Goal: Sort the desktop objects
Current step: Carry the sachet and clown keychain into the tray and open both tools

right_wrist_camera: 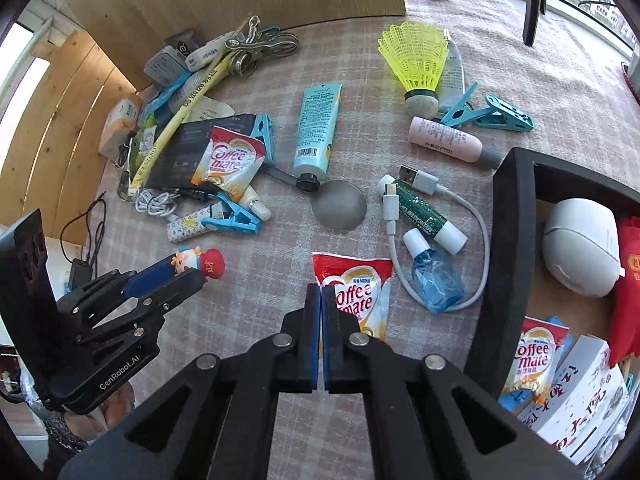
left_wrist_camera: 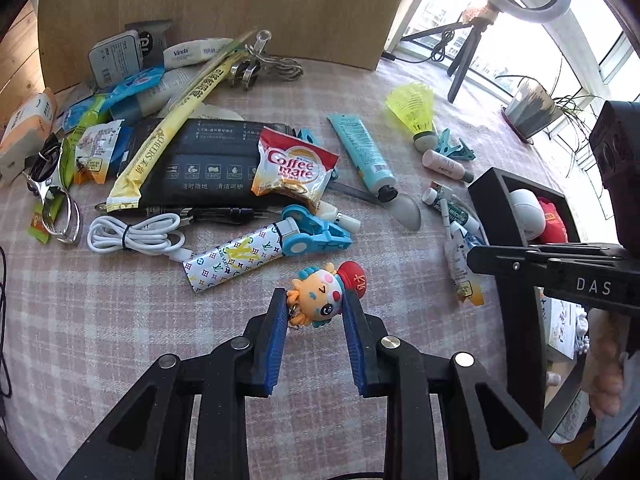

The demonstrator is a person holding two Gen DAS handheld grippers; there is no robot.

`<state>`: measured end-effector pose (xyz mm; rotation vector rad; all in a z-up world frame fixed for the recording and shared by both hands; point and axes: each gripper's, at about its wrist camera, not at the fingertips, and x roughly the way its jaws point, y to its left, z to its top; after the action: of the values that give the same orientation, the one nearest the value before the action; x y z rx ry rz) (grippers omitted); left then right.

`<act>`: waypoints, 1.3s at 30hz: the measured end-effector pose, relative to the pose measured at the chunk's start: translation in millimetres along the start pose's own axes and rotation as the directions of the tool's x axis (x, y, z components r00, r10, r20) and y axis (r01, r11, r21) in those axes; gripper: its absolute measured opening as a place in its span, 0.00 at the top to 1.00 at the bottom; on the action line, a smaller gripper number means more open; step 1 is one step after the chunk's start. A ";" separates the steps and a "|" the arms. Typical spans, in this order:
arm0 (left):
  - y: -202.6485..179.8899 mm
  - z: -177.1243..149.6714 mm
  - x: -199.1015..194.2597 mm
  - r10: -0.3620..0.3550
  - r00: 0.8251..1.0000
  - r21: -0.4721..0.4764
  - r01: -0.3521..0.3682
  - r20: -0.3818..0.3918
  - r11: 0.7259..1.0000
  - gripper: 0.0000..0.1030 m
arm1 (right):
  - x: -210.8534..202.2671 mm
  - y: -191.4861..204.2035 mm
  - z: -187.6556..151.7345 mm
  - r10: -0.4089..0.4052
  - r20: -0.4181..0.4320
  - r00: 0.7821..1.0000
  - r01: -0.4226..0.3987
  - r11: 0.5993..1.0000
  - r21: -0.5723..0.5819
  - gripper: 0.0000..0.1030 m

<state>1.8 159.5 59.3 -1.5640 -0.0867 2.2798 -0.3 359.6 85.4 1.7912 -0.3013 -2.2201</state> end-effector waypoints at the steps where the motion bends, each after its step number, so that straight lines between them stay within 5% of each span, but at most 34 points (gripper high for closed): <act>1: -1.7 2.4 -2.6 -0.002 1.000 0.003 0.002 0.007 1.000 0.75 | -2.9 0.0 1.5 0.004 0.009 1.000 -0.005 1.000 0.003 0.99; 11: -35.5 17.1 -20.3 -0.054 0.997 0.051 0.051 0.053 0.997 0.75 | -28.3 -2.5 9.7 0.006 0.089 0.996 -0.009 1.000 0.026 0.99; 20: -113.2 27.0 -11.7 -0.138 0.990 0.194 0.131 0.025 0.972 0.75 | -82.1 -48.5 -7.2 -0.050 0.197 0.979 0.026 0.992 0.122 0.99; 28: -197.2 6.4 -5.7 -0.251 0.966 0.331 0.258 -0.065 0.908 0.75 | -138.5 -114.8 -55.6 -0.146 0.290 0.946 0.060 0.957 0.283 0.99; 39: -273.2 -41.2 -3.6 -0.281 0.942 0.482 0.334 -0.181 0.810 0.75 | -173.2 -184.6 -104.6 -0.261 0.303 0.917 0.104 0.887 0.451 0.99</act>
<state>113.6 405.5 117.0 -1.2694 0.2536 1.7730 121.2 592.8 161.9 1.6481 -0.7775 -2.7947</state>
